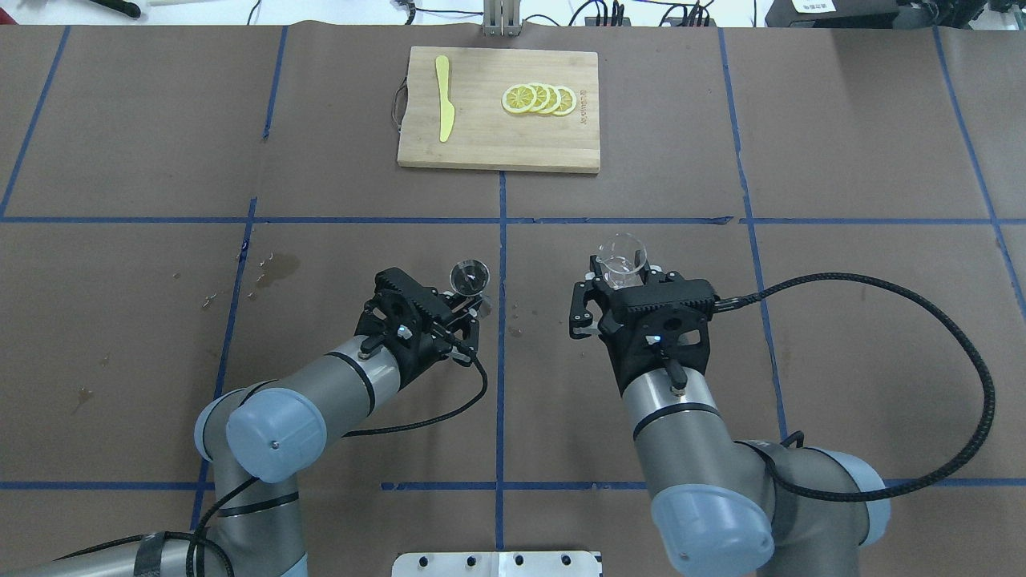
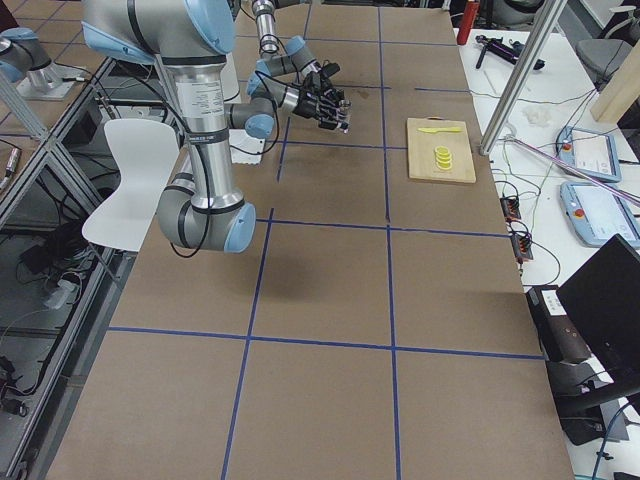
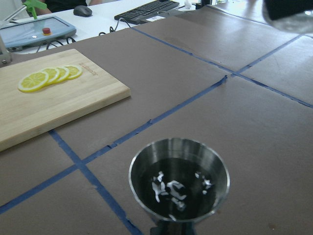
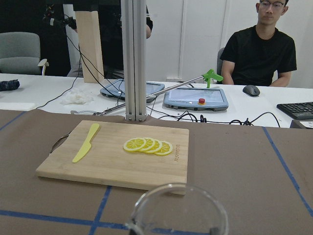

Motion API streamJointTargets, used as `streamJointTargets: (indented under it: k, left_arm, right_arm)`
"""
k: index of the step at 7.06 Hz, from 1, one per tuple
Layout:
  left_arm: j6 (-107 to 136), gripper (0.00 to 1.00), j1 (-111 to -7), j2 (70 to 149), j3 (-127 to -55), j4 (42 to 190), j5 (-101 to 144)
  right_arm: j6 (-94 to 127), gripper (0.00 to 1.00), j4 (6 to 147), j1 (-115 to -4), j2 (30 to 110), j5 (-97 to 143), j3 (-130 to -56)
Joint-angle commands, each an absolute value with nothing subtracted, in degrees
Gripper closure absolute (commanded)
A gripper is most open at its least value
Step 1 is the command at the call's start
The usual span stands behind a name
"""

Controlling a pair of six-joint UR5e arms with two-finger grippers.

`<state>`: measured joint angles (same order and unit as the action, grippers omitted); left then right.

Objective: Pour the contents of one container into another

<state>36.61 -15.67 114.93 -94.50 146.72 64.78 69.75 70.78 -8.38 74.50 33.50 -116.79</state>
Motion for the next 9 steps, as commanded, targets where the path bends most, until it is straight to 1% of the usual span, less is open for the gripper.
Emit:
streamJointTargets:
  k: [1,2,3,6,7,9]
  left_arm:
    - [40.94,1.0,-15.82,107.7,-96.94,149.22,57.27]
    - [42.18,1.0,-15.82,104.01,-97.12,153.33,53.74]
    - [43.75,1.0,-15.82,99.89,-97.29,156.5,51.87]
    - [44.21,1.0,-16.34,90.46,-102.37,157.23,51.5]
    - [44.56,1.0,-16.35,86.0,-103.26,157.41,51.5]
    - [49.71,1.0,-16.35,80.62,-103.01,157.41,51.76]
  right_arm:
    - [70.75,1.0,57.02,-8.44,85.63,33.49,-116.81]
    - [70.75,1.0,52.26,-8.44,88.65,33.57,-116.2]
    - [70.66,1.0,52.21,-8.44,89.38,33.49,-115.76]
    - [70.75,1.0,52.12,-8.44,90.26,33.49,-113.47]
    - [70.75,1.0,52.12,-8.44,90.26,33.49,-113.38]
    - [70.75,1.0,52.12,-8.44,90.26,33.57,-112.59]
